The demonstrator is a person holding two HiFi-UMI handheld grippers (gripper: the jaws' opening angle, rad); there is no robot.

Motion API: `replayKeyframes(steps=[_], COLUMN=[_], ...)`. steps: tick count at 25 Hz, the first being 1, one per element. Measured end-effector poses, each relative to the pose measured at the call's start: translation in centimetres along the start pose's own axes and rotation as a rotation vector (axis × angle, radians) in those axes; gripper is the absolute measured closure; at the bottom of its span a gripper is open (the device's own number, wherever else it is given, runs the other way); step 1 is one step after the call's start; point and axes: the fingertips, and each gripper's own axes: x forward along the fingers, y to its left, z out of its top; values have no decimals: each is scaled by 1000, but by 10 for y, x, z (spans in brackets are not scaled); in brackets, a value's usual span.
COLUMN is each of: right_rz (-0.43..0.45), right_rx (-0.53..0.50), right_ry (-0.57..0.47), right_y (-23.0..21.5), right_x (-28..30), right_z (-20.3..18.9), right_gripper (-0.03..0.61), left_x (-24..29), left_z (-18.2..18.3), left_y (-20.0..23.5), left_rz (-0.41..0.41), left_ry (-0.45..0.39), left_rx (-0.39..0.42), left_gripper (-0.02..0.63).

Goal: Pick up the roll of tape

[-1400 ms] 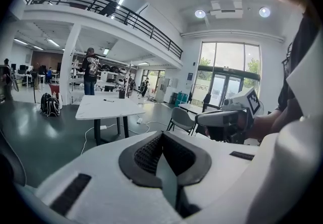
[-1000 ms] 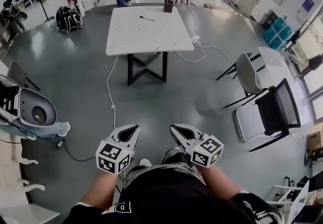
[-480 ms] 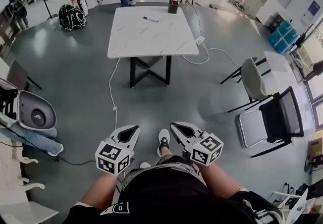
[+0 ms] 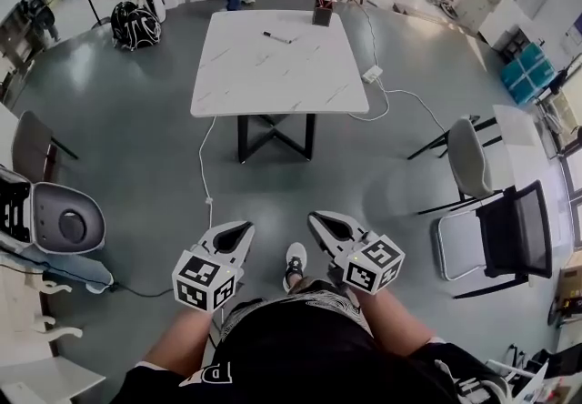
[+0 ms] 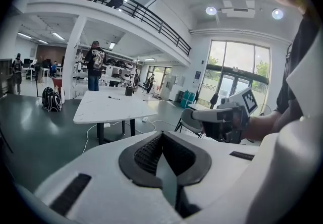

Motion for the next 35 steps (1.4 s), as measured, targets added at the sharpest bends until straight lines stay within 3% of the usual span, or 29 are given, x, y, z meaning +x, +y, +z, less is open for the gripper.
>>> replayKeyframes(steps=[18, 35], right_rz=[35, 70], right_rx=[14, 15], right_ry=[-28, 4], right_y=[-125, -170], right_x=[20, 41], right_z=[67, 81], right_gripper=[575, 574], left_x=[125, 167], left_z=[75, 100], left_y=[22, 42], left_rz=[19, 51], left_ry=[19, 14], left_rx=[10, 3], left_gripper=[597, 597])
